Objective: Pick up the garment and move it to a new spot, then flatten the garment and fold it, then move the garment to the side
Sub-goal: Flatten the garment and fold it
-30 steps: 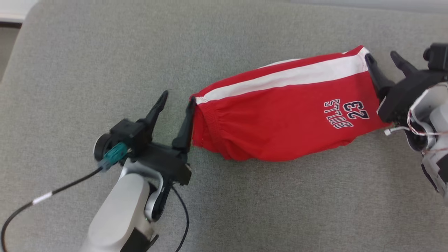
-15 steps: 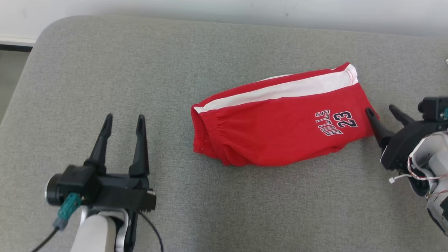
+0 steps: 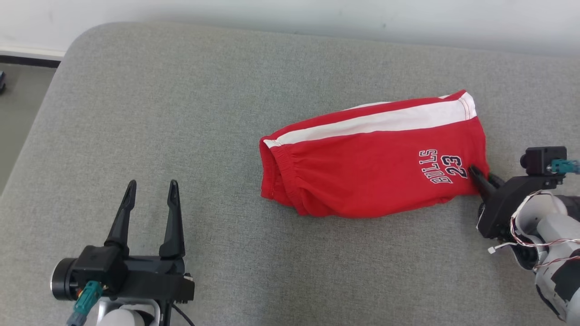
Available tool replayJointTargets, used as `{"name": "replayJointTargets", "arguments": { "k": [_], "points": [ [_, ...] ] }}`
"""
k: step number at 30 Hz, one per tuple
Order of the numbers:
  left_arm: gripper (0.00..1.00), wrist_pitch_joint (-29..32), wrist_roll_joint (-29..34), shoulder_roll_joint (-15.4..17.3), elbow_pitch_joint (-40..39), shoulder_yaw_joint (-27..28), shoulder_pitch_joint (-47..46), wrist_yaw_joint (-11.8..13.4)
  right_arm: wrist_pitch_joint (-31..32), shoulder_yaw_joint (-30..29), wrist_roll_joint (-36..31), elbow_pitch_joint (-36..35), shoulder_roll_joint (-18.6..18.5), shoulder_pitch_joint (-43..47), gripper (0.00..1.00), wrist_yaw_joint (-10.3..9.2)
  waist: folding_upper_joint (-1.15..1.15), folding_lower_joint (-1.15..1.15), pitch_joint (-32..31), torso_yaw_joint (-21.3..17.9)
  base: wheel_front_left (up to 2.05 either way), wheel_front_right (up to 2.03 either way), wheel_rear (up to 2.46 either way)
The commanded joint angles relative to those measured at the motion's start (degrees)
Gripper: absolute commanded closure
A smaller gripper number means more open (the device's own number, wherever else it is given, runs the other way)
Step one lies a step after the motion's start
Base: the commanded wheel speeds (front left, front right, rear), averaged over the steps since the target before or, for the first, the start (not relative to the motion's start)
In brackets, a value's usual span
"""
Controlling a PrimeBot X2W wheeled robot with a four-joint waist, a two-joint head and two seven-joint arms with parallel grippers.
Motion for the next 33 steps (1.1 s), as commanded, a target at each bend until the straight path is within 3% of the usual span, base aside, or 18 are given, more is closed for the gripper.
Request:
{"name": "replayJointTargets", "arguments": {
  "k": [1,8,17,25,26,27,33],
  "points": [
    [0.0,-0.16,0.32,-0.15,0.05,0.26,1.03,0.12,-0.51,0.26,0.69,-0.08,0.15,0.98,1.0,-0.16,0.0,0.01,-0.94,-0.27,0.0,0.0,0.0],
    [0.0,-0.16,-0.21,-0.18,1.0,0.3,2.9,-0.37,-2.61,1.08,2.63,-3.44,-0.6,3.04,1.0,-0.16,0.0,0.01,-4.14,-2.69,0.0,0.0,0.0],
    [0.0,-0.16,1.0,-0.17,0.8,1.2,5.57,-0.82,-4.52,0.85,5.34,-11.11,-4.6,11.08,1.0,-0.16,0.0,0.01,-6.37,-6.42,0.0,0.0,0.0],
    [0.0,-0.16,1.37,-0.19,0.11,1.29,6.83,-1.04,-4.62,-0.78,6.17,-15.19,-7.07,17.27,1.0,-0.16,0.0,0.01,-7.54,-6.74,0.0,0.0,0.0],
    [0.0,-0.16,1.39,-0.17,-0.05,1.22,6.98,-1.04,-4.44,-1.68,6.12,-15.94,-7.36,18.19,0.6,-0.16,0.0,0.01,-7.64,-6.72,0.0,0.0,0.0],
    [0.0,-0.16,1.4,-0.18,-0.17,1.18,7.08,-1.07,-4.43,-2.21,5.89,-16.14,-7.5,18.53,0.0,-0.16,0.0,0.01,-7.65,-6.72,0.0,0.0,0.0],
    [0.0,-0.16,1.6,-0.18,-1.05,0.71,8.02,-1.09,-2.77,-5.2,3.25,-15.77,-7.86,16.58,0.0,-0.16,0.0,0.01,-7.65,-6.5,0.0,0.0,0.0]
  ]
}}
